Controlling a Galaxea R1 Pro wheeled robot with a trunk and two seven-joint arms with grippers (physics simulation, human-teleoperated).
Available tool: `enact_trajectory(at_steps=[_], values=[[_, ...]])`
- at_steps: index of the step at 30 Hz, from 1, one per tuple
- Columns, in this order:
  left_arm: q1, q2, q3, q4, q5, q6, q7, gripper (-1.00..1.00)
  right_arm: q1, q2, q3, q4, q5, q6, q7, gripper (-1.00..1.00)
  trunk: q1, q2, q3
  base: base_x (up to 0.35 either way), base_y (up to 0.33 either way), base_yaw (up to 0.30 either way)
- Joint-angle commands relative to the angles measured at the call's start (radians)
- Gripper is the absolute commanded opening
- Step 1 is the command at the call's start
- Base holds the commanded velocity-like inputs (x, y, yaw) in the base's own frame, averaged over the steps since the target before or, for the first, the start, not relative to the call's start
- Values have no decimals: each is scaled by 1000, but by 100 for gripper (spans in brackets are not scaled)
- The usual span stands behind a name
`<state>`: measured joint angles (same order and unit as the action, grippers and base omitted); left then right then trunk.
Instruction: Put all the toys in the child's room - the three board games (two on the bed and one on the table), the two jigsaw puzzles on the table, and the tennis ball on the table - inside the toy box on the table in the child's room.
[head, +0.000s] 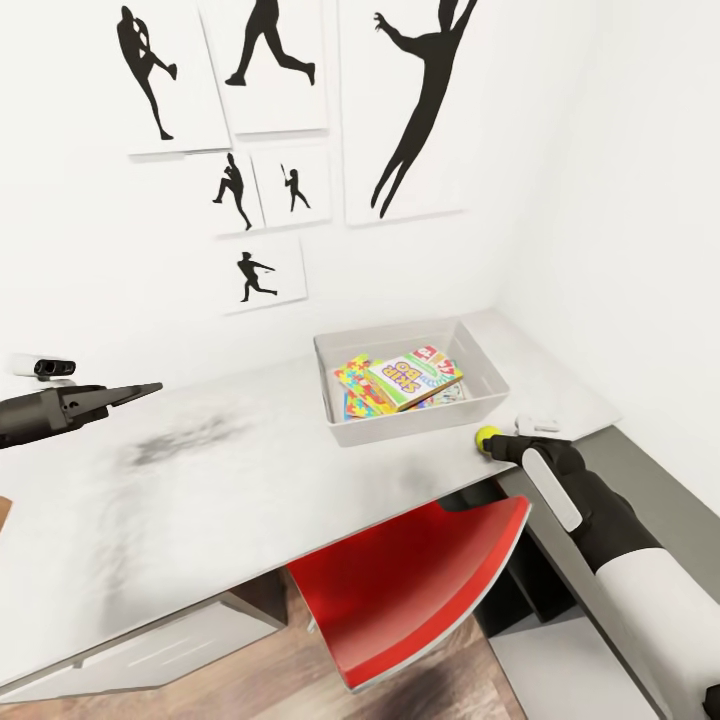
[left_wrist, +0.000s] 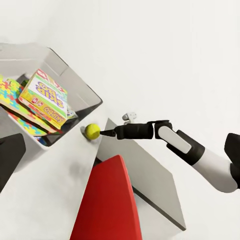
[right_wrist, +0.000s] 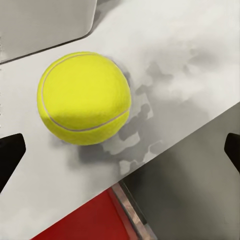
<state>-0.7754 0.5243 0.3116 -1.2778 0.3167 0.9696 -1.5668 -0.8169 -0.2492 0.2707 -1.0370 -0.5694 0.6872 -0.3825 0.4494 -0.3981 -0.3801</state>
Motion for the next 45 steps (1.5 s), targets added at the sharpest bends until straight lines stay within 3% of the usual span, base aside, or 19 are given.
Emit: enact_trajectory(at_steps=[1, 45], values=[[-1, 0, 0, 0, -1, 11, -4, 100, -1, -1, 4, -1, -10, 2, -10, 100, 1, -2, -2, 0, 38, 0], [-1, 0, 0, 0, -1, 11, -4, 100, -2, 0, 4, 3, -10, 2, -10, 100, 1, -2, -2, 5, 8, 0]])
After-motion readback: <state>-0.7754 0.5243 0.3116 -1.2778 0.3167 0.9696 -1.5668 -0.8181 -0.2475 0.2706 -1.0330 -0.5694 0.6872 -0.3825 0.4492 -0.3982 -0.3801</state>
